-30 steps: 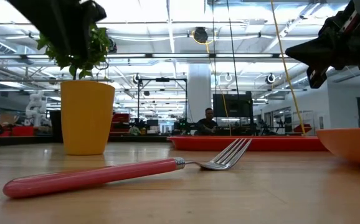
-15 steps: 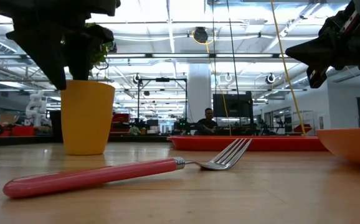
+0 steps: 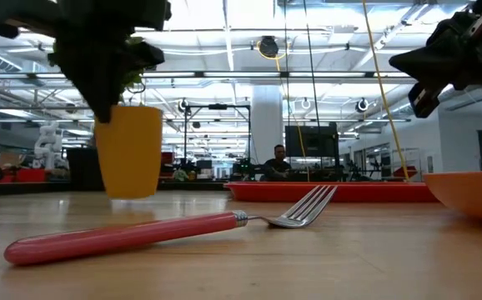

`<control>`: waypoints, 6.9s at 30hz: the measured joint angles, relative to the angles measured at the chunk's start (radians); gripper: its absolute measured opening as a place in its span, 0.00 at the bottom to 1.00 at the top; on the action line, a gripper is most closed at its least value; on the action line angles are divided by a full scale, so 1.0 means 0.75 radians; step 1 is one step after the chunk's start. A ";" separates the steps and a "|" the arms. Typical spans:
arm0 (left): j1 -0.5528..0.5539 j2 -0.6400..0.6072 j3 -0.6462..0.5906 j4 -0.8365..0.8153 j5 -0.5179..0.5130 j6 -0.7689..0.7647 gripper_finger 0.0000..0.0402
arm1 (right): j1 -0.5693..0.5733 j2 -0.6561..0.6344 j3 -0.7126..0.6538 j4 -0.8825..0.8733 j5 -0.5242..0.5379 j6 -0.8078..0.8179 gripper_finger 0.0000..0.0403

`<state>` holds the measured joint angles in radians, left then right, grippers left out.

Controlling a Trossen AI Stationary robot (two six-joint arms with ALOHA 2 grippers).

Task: Pick and place plate/cup/fork/spoon on tray
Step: Put the yellow cup on the red tray, then put the orange plate to the bottom right of the yellow cup on the red tray

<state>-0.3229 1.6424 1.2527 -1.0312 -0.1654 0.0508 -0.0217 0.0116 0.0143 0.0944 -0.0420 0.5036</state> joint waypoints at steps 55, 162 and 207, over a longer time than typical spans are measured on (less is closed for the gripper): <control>0.993 0.702 1.024 0.113 0.072 1.332 0.01 | 0.101 0.303 0.000 -0.002 0.133 -0.164 0.00; -0.365 0.413 0.478 0.481 -0.306 -0.492 0.20 | 1.485 2.334 1.456 -0.718 0.449 0.710 0.22; -0.392 0.413 0.478 0.539 -0.319 -0.239 0.20 | 1.320 2.236 1.947 -1.529 0.507 0.486 0.00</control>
<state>-0.6167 1.9522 1.6115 -0.6268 -0.4046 -0.1287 0.9685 1.6887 1.4746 -1.0521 0.3382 0.8683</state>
